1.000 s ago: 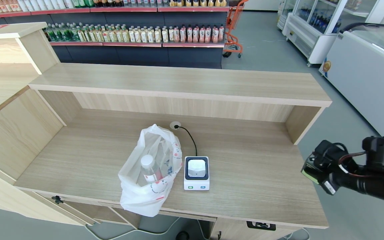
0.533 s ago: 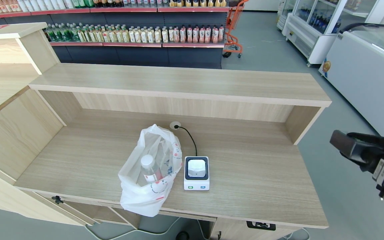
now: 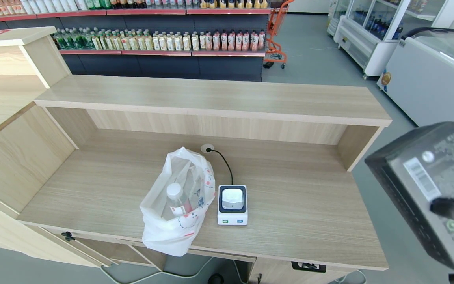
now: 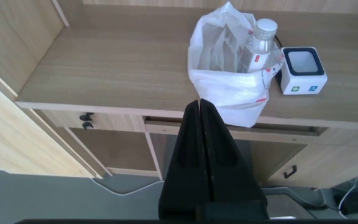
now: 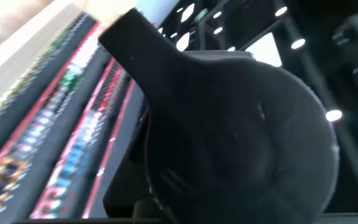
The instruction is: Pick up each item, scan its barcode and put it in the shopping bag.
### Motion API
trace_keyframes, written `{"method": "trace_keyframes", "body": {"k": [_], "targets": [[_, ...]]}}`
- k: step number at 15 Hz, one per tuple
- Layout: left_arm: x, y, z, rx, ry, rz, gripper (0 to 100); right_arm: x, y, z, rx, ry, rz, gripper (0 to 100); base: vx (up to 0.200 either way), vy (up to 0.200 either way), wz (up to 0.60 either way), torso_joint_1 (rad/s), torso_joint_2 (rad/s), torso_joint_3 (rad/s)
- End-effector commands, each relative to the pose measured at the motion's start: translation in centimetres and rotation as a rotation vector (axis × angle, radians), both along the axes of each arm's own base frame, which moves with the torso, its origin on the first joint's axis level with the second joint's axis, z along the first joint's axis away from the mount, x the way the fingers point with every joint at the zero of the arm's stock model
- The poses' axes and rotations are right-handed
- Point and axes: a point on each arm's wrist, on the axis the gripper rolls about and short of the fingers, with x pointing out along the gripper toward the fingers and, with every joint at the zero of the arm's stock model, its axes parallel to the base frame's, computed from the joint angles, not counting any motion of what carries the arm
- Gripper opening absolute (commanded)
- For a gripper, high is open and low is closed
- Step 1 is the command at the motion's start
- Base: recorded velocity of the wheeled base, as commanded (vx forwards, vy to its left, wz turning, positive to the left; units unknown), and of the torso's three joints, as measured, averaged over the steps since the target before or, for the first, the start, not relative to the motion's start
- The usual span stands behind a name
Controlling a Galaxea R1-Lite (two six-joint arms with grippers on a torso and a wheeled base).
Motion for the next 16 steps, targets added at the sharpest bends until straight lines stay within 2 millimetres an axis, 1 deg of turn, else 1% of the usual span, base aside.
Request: {"method": "trace_keyframes", "body": {"k": [1, 3, 7, 11, 16], "targets": [[0.0, 0.0, 0.0, 0.0, 0.0, 0.0, 0, -0.8, 0.4, 0.1, -0.02, -0.075, 0.123, 0, 0.0, 0.0, 0.0, 0.0, 0.0, 0.0], [0.0, 0.0, 0.0, 0.0, 0.0, 0.0, 0, -1.7, 0.1, 0.5, -0.019, -0.117, 0.187, 0, 0.0, 0.0, 0.0, 0.0, 0.0, 0.0], [0.0, 0.0, 0.0, 0.0, 0.0, 0.0, 0, -4.1, -0.9, 1.7, 0.016, -0.197, 0.192, 0, 0.0, 0.0, 0.0, 0.0, 0.0, 0.0], [0.0, 0.0, 0.0, 0.0, 0.0, 0.0, 0, -4.7, -1.0, 2.2, 0.031, -0.186, 0.235, 0, 0.0, 0.0, 0.0, 0.0, 0.0, 0.0], [0.0, 0.0, 0.0, 0.0, 0.0, 0.0, 0, -4.5, -1.0, 1.9, 0.02, -0.164, 0.24, 0, 0.0, 0.0, 0.0, 0.0, 0.0, 0.0]]}}
